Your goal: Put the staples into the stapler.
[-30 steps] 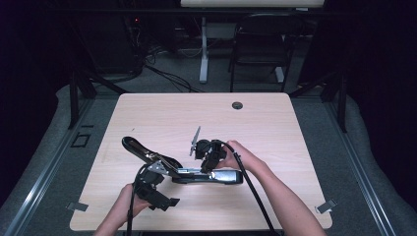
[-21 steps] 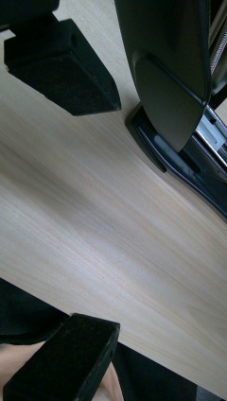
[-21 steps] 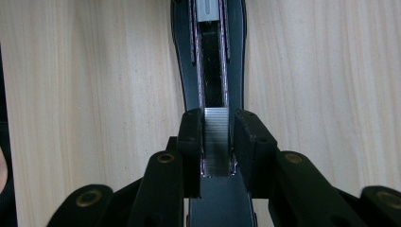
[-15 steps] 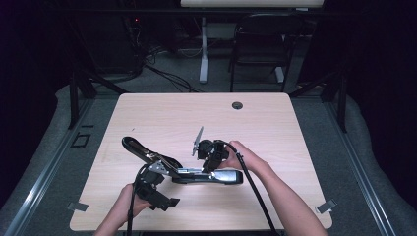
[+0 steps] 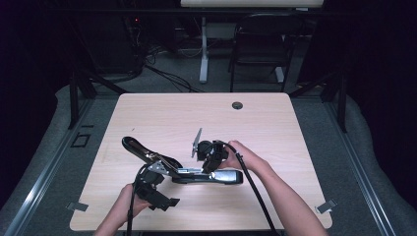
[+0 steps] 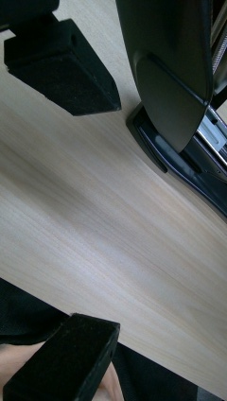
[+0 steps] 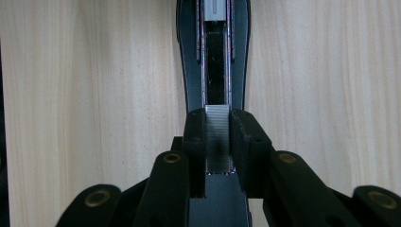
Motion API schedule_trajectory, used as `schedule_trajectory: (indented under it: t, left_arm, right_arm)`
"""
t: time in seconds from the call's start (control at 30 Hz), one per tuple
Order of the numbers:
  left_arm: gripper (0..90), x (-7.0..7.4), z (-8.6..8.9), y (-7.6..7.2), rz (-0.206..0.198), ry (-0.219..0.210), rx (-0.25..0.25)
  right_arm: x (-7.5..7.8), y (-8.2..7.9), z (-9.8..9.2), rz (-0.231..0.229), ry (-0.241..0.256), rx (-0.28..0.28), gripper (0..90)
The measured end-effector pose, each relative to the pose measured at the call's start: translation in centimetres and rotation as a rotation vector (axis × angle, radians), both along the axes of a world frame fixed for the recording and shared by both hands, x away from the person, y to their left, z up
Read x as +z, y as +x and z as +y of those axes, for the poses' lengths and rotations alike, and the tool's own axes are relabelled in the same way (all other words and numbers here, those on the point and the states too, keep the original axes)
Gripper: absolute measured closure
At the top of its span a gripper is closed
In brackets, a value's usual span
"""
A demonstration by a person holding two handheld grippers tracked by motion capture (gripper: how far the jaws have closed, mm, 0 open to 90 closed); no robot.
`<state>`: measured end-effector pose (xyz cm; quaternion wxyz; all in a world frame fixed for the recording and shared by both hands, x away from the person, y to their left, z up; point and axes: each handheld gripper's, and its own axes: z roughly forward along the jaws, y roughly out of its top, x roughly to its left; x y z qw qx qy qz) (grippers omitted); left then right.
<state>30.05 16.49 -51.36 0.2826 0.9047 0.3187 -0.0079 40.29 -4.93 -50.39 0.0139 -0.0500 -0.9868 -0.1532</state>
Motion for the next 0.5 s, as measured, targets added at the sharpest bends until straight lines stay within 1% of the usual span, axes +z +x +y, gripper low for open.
schedule_trajectory:
  t: [0.03,0.13,0.33,0.43,0.5]
  left_arm:
    - [0.1,0.0,0.0,0.0,0.001,-0.001,0.0]
    - [0.1,0.0,0.0,0.0,0.0,0.005,-0.004]
    - [0.1,0.0,0.1,0.0,0.001,-0.002,0.004]
    - [0.1,0.1,0.2,0.1,-0.001,-0.002,0.006]
    - [0.1,0.1,0.3,0.0,0.0,-0.01,0.016]
  right_arm:
    - [0.0,0.0,0.0,-0.001,-0.004,-0.004,71.2]
    - [0.0,0.1,-0.2,0.005,-0.014,-0.012,70.1]
    - [0.4,0.2,-1.1,0.014,0.022,-0.041,68.1]
    - [0.7,0.1,-1.6,0.006,0.029,-0.052,64.6]
    - [0.8,0.0,-1.9,0.009,0.035,-0.067,61.1]
